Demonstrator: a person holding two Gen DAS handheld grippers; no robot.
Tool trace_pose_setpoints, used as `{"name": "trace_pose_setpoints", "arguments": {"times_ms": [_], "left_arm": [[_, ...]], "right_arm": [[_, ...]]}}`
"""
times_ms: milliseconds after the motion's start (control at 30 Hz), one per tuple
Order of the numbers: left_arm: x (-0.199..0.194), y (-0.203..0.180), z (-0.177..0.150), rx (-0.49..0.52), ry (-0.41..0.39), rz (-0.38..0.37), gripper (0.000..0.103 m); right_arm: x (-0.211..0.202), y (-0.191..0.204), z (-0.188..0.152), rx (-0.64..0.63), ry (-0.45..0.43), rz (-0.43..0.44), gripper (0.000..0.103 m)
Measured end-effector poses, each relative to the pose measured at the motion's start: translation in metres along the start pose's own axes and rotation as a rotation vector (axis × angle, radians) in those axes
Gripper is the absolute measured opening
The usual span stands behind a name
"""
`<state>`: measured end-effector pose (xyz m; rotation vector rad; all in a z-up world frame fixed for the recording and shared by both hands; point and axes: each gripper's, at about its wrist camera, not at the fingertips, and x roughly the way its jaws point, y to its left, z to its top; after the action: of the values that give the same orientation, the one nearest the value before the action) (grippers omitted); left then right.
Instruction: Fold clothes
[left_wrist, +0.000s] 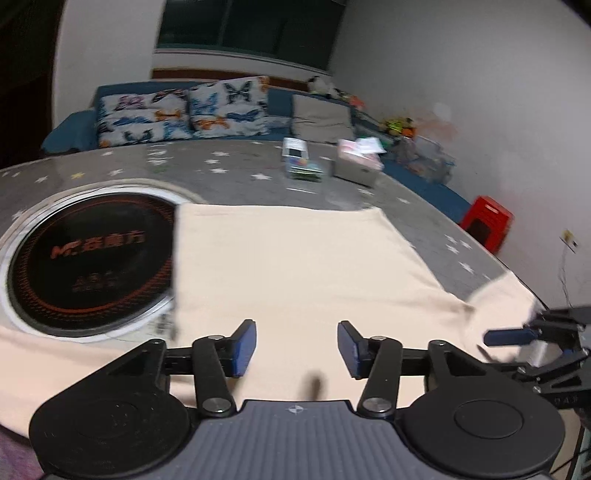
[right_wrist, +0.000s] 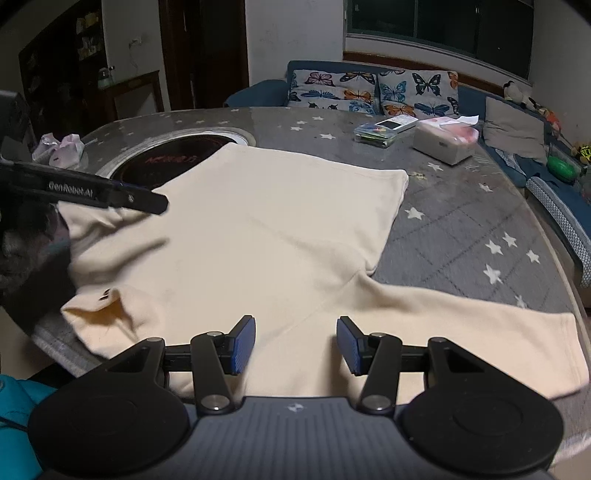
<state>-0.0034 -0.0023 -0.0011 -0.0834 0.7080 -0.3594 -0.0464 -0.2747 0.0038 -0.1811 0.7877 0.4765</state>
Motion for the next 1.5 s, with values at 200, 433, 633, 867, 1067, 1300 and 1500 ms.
{"name": "trace_pose_setpoints", "arguments": {"times_ms": [200, 433, 633, 867, 1067, 1300, 1500], "left_arm": [[0.002, -0.039, -0.021, 0.153, 0.025, -0.037, 0.054], [0.002, -0.07, -0.039, 0.318, 0.029, -0.042, 0.058], [-0.002, -0.074, -0.02, 0.276, -0.018, -0.088, 0.071], [0.009, -0.092, -0.019, 0.288, 0.0, -0.141, 0.076], [0.017, -0.098, -0.023, 0.289, 0.026, -0.138, 0.076], [0.024, -0.105, -0.024, 0.305, 0.041, -0.127, 0.077], [0.028, -0.11, -0.026, 0.324, 0.044, -0.109, 0.077]], "right_arm": [[-0.003, 0.009, -0.013, -0.055, 0.02, -0.021, 0.05], [-0.018, 0.0, -0.02, -0.007, -0.016, -0.042, 0.051], [-0.036, -0.04, -0.026, 0.154, -0.083, -0.163, 0.051], [-0.04, -0.111, -0.04, 0.344, -0.094, -0.386, 0.049], [-0.033, -0.154, -0.056, 0.456, -0.098, -0.5, 0.043], [-0.025, -0.174, -0.065, 0.522, -0.135, -0.529, 0.031], [-0.029, -0.172, -0.066, 0.535, -0.178, -0.521, 0.007]]}}
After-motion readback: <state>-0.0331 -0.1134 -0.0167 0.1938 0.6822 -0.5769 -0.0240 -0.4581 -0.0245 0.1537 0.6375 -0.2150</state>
